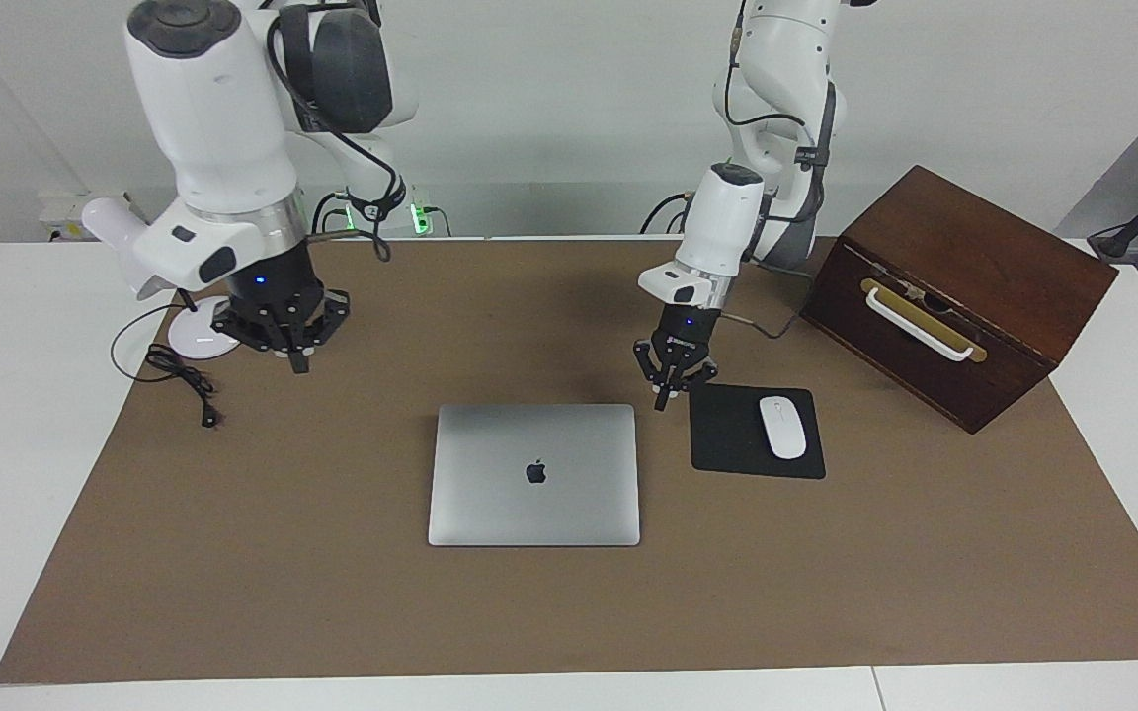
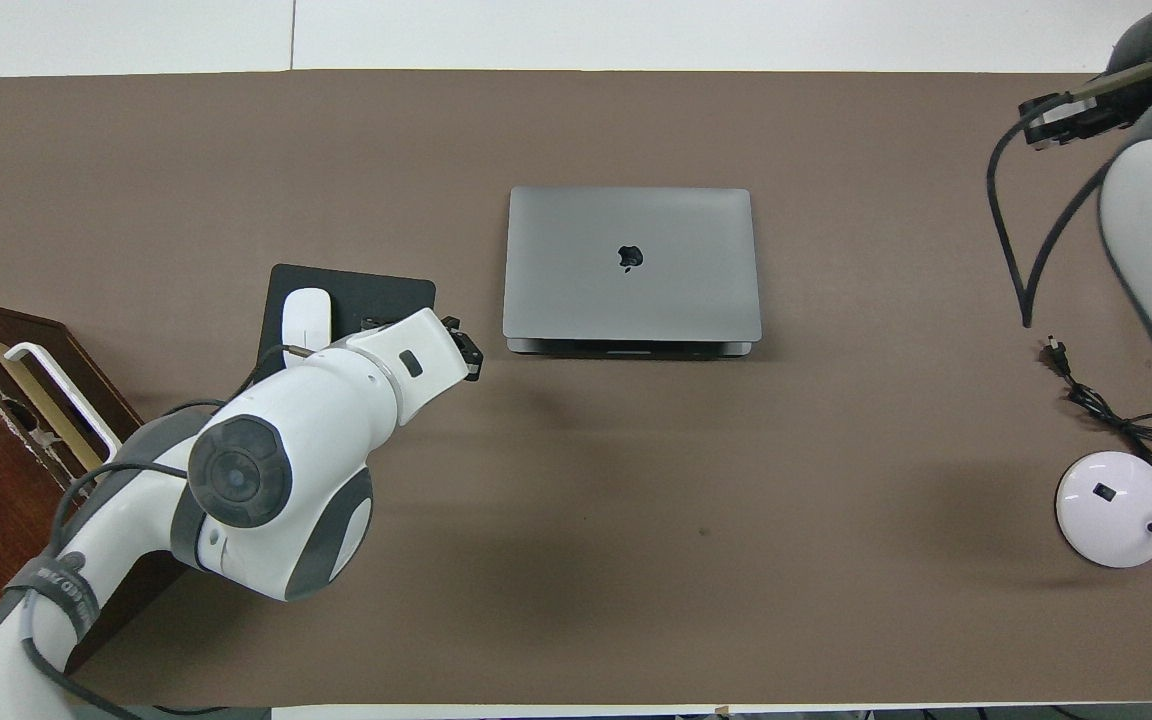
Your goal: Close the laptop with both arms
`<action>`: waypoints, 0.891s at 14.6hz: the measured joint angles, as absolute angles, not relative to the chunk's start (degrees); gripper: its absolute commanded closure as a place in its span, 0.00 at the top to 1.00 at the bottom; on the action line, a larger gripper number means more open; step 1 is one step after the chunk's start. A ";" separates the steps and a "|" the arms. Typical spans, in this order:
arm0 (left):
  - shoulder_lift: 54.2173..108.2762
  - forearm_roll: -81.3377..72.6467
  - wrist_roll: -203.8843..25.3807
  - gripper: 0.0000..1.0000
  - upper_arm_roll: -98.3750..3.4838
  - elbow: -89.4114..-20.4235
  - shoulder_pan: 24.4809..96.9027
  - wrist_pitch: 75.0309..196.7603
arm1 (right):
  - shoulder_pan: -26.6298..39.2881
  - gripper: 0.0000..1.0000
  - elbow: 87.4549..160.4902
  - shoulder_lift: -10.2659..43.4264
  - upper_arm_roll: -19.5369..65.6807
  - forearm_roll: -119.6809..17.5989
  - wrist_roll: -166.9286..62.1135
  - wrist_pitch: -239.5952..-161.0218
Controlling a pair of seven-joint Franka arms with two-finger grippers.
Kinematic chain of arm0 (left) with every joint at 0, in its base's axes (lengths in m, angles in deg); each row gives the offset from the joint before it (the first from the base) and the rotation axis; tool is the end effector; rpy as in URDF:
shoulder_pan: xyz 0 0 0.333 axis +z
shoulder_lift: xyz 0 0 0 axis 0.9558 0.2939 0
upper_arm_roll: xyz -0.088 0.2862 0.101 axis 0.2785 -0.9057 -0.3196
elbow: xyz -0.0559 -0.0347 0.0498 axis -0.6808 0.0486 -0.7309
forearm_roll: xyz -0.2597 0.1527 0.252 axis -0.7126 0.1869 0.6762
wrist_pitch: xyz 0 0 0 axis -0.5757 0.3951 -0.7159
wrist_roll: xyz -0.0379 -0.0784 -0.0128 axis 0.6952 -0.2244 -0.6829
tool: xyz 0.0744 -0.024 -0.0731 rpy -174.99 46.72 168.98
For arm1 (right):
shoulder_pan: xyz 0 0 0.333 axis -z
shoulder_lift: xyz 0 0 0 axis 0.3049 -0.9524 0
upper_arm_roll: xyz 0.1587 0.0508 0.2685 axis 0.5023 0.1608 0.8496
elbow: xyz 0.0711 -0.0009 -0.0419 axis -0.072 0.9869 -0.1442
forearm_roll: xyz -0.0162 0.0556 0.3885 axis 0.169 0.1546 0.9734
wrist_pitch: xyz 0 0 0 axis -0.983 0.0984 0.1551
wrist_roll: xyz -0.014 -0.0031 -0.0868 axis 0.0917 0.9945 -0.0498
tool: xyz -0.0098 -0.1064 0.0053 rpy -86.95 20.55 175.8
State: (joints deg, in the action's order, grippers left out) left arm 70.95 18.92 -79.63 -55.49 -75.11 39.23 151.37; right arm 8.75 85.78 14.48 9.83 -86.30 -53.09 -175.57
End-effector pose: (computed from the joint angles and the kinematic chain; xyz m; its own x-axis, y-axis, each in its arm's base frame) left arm 0.4879 -0.2654 0.4120 0.8536 -0.3160 0.4140 -0.3759 -0.9241 0.0696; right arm 0.6466 0.0382 0.6521 0.9688 0.1918 0.1567 0.1717 -0.9761 0.1331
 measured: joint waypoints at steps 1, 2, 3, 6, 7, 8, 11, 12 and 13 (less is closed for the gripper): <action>69.97 18.93 -79.48 0.00 -55.53 -72.75 40.28 144.69 | 9.55 1.00 85.79 14.68 9.83 -85.27 -53.09 -175.57; 69.25 18.94 -79.05 0.00 -55.59 -70.09 41.40 138.56 | 10.38 1.00 85.79 14.77 9.80 -83.89 -53.09 -175.57; 68.61 18.95 -78.57 0.00 -55.61 -67.58 42.44 133.53 | 11.21 1.00 85.81 14.85 9.75 -82.83 -53.09 -175.48; 66.44 18.95 -77.30 0.29 -55.71 -62.73 45.44 122.51 | 12.64 1.00 87.28 15.69 9.62 -81.41 -53.89 -173.85; 65.72 18.95 -77.10 0.59 -55.75 -62.04 46.45 120.03 | 12.77 1.00 88.56 16.36 9.59 -81.20 -54.65 -173.70; 65.07 18.95 -76.97 0.88 -55.80 -61.51 47.39 117.91 | 13.16 1.00 90.48 17.36 9.61 -81.03 -55.40 -174.13; 63.78 18.95 -76.92 1.00 -55.80 -59.96 50.06 112.28 | 16.57 1.00 99.89 22.37 10.11 -79.54 -55.94 -178.61; 63.67 18.95 -76.92 1.00 -55.82 -58.93 51.26 110.04 | 17.26 1.00 102.13 23.69 10.12 -79.50 -55.94 -179.06; 63.63 18.95 -76.91 1.00 -55.83 -57.67 52.63 107.61 | 17.57 1.00 103.60 24.70 10.13 -79.50 -55.94 -179.09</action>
